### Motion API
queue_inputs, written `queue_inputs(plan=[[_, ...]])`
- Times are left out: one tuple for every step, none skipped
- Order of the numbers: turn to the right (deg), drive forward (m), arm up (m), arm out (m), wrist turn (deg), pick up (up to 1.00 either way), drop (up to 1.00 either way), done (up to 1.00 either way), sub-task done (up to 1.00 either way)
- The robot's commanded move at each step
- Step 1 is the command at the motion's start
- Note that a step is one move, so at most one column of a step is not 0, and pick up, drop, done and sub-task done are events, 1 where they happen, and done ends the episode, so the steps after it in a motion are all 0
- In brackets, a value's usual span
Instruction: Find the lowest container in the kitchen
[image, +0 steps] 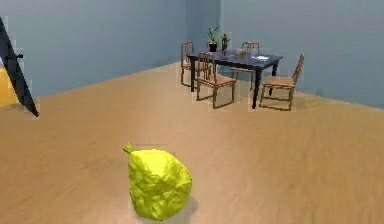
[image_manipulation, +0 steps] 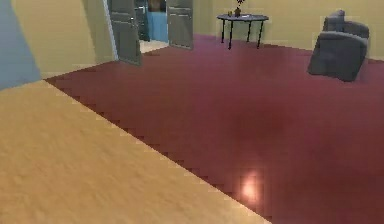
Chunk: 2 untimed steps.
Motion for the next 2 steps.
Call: queue_inputs(plan=[[0.0, 0.25, 0.00, 0.00, 0.0, 0.00, 0.00, 0.00, 0.00], [-15.0, 0.00, 0.00, 0.00, 0.0, 0.00, 0.00, 0.00, 0.00]])
